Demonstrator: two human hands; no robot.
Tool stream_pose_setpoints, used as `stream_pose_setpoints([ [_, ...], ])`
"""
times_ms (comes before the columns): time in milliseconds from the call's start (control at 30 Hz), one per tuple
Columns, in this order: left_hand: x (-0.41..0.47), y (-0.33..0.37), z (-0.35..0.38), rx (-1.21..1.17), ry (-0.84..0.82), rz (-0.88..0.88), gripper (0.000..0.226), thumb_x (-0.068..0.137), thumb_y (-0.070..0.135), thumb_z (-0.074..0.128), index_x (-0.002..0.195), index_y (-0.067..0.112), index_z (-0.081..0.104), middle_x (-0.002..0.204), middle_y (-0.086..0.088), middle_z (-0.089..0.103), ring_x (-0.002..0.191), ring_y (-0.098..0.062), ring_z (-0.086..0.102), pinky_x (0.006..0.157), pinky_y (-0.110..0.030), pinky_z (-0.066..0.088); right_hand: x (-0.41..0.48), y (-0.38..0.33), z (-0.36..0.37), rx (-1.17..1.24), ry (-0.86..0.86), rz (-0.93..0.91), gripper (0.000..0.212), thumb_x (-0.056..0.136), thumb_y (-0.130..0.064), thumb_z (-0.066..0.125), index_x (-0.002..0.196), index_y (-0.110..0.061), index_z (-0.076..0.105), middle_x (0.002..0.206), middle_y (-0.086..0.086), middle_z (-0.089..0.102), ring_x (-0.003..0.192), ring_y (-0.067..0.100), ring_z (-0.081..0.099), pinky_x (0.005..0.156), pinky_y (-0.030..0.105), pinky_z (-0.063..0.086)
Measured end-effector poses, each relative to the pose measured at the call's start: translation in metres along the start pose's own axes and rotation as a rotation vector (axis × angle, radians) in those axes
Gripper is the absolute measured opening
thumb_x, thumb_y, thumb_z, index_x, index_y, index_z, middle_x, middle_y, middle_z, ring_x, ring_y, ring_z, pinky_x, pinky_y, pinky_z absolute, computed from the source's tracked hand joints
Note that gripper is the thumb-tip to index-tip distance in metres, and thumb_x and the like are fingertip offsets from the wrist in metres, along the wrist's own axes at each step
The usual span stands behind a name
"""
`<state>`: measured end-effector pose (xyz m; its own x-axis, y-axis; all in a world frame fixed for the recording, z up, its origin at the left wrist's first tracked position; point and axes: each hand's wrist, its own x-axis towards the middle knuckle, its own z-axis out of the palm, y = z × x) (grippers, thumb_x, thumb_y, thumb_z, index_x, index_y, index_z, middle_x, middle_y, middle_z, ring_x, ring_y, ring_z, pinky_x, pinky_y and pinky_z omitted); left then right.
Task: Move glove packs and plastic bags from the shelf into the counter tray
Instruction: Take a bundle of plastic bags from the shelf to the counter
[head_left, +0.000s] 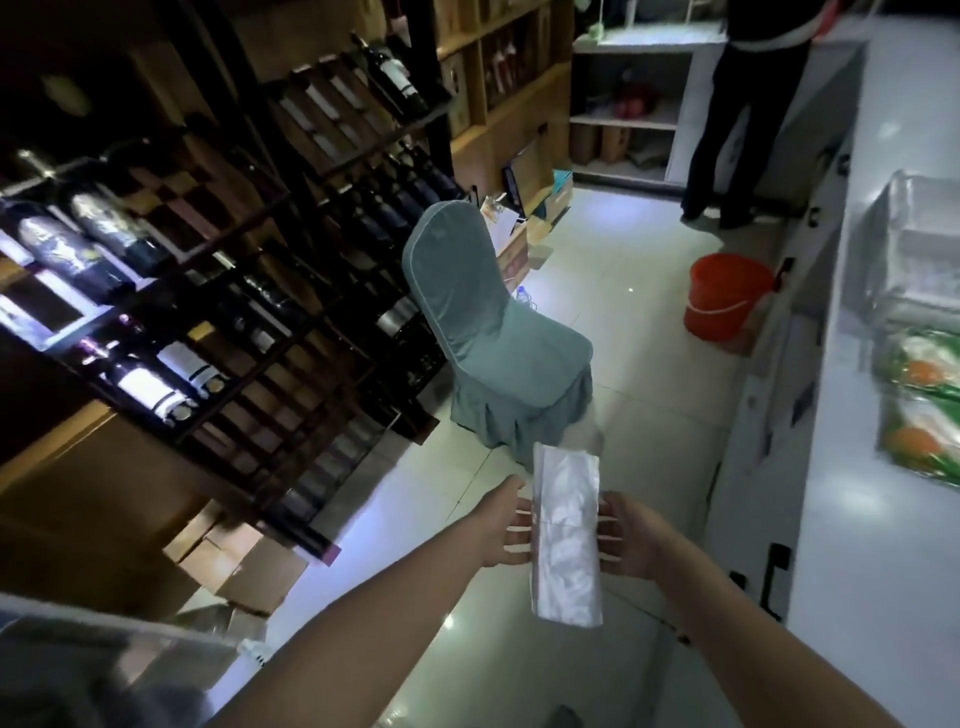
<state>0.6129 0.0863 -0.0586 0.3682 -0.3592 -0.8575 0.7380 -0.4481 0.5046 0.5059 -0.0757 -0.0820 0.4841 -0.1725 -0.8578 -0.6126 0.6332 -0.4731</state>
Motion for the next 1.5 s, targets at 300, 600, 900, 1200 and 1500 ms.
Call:
stream_pose_setpoints([
  [300,0.083,0.096,0.050,0.218,-0.145,-0.059,0.050,0.094,0.053,0.047,0.107,0.009,0.066,0.108,-0.012,0.070,0.104,-0.029,0.066,0.094,-0.045,0.055,0.038,-0.064,-0.041,0.235,0.131,-0.037,0.029,0.092,-0.028,0.056,0.100,-0.002,0.065,0.100,0.016,0.066,0.090,0.033,0.063,0.074,0.039,0.051],
  [600,0.137,0.201,0.140,0.547,-0.437,-0.067,0.038,0.092,0.047,0.051,0.099,0.014,0.068,0.095,-0.007,0.070,0.089,-0.024,0.065,0.095,-0.042,0.055,0.041,-0.122,-0.085,0.510,0.380,-0.135,0.026,0.089,-0.032,0.062,0.088,-0.006,0.067,0.082,0.014,0.068,0.077,0.032,0.065,0.072,0.039,0.054],
  [900,0.152,0.217,0.301,0.977,-0.677,-0.071,0.041,0.092,0.053,0.045,0.085,0.016,0.060,0.075,-0.001,0.062,0.075,-0.017,0.057,0.077,-0.030,0.049,-0.015,-0.126,-0.171,0.875,0.614,-0.257,0.020,0.091,-0.028,0.058,0.093,-0.008,0.060,0.092,0.015,0.062,0.085,0.032,0.060,0.075,0.039,0.054],
  [1200,0.148,0.161,0.450,1.225,-0.801,-0.082,0.051,0.092,0.060,0.048,0.098,0.012,0.064,0.097,-0.007,0.070,0.087,-0.022,0.066,0.077,-0.033,0.056,-0.046,-0.077,-0.275,1.135,0.752,-0.253,0.031,0.093,-0.034,0.056,0.105,-0.006,0.063,0.106,0.018,0.065,0.096,0.036,0.063,0.092,0.050,0.053],
  [1500,0.152,0.094,0.558,1.459,-0.882,-0.085,0.042,0.096,0.048,0.044,0.099,0.010,0.060,0.089,-0.007,0.065,0.078,-0.021,0.061,0.077,-0.030,0.051,-0.053,-0.046,-0.336,1.538,0.852,-0.232,0.033,0.098,-0.032,0.048,0.107,-0.002,0.059,0.103,0.020,0.062,0.090,0.035,0.062,0.074,0.044,0.055],
])
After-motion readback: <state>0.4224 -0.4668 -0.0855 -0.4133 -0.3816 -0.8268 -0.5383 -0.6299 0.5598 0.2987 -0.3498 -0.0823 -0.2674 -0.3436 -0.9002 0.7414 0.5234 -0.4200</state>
